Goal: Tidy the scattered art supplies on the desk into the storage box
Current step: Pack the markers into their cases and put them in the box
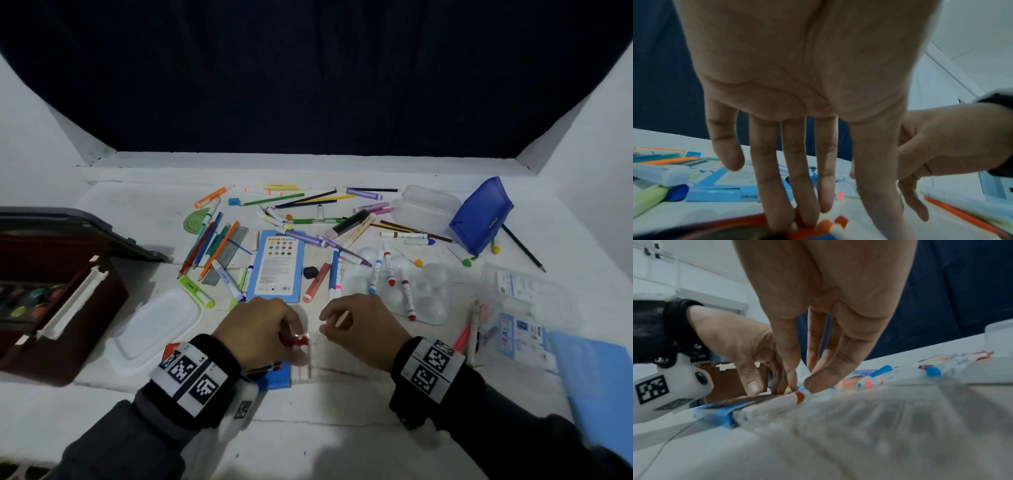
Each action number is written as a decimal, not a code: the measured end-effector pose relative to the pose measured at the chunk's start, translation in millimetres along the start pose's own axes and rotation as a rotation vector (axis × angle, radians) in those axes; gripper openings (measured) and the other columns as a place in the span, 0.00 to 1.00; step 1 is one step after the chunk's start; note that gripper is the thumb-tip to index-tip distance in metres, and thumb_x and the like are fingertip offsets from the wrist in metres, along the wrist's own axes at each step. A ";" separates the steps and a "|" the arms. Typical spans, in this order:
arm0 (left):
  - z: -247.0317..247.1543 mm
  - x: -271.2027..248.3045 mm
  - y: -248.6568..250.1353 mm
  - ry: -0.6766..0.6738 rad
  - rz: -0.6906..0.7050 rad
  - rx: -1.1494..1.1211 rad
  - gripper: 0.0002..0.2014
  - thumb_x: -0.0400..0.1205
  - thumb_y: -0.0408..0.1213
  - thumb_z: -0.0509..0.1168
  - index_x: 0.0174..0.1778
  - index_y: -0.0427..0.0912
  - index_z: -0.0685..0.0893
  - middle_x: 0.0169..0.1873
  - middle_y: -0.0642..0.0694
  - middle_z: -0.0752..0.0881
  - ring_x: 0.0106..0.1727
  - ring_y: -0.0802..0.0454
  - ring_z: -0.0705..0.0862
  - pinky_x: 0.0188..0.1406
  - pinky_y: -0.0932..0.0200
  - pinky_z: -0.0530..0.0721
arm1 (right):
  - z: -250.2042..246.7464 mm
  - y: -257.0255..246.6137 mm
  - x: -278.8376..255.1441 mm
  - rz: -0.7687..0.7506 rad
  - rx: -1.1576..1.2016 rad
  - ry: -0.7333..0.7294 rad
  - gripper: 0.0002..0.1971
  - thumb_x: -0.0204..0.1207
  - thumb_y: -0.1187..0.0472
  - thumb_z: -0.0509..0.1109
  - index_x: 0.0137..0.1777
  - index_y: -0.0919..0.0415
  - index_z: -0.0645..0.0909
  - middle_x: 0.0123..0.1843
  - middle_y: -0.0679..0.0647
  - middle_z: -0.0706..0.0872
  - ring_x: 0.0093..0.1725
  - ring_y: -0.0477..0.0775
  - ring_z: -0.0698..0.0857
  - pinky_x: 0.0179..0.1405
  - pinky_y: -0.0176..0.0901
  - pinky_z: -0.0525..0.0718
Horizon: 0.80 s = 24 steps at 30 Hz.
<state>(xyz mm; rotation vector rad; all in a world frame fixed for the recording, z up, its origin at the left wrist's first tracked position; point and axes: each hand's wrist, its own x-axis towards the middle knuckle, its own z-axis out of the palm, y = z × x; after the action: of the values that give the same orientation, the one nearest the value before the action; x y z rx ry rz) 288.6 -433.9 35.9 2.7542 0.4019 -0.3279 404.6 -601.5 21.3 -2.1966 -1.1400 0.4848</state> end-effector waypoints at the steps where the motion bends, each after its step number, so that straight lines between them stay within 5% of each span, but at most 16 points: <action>1: -5.6 5.6 1.2 0.014 0.024 -0.068 0.21 0.67 0.66 0.76 0.51 0.60 0.88 0.42 0.64 0.87 0.42 0.67 0.84 0.43 0.66 0.83 | -8.1 1.6 1.5 0.004 -0.013 0.028 0.06 0.77 0.55 0.73 0.52 0.52 0.87 0.47 0.42 0.88 0.45 0.40 0.85 0.45 0.25 0.80; 8: -35.9 66.2 23.9 0.245 0.269 -0.273 0.05 0.79 0.46 0.73 0.48 0.59 0.86 0.44 0.60 0.86 0.44 0.61 0.84 0.47 0.57 0.83 | -70.7 31.4 21.1 0.158 -0.089 0.227 0.03 0.75 0.59 0.73 0.44 0.51 0.88 0.41 0.44 0.89 0.40 0.43 0.86 0.49 0.37 0.86; 15: -36.2 147.4 45.8 0.127 0.207 0.084 0.13 0.83 0.46 0.65 0.63 0.57 0.84 0.60 0.49 0.81 0.64 0.47 0.79 0.66 0.43 0.76 | -110.9 95.1 48.2 0.387 -0.259 0.206 0.03 0.74 0.58 0.73 0.46 0.50 0.86 0.48 0.49 0.89 0.47 0.50 0.85 0.54 0.46 0.87; 24: -28.8 186.3 60.8 0.048 0.089 0.365 0.12 0.79 0.39 0.68 0.56 0.56 0.79 0.58 0.51 0.80 0.64 0.44 0.75 0.66 0.39 0.64 | -122.5 125.0 83.4 0.322 -0.344 0.001 0.11 0.73 0.57 0.72 0.54 0.47 0.83 0.56 0.48 0.85 0.52 0.50 0.83 0.55 0.43 0.84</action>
<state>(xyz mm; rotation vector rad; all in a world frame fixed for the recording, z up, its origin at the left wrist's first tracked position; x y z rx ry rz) 486.6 -434.6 29.7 3.1292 0.2494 -0.3421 596.2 -630.7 26.4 -2.7005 -0.9244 0.4447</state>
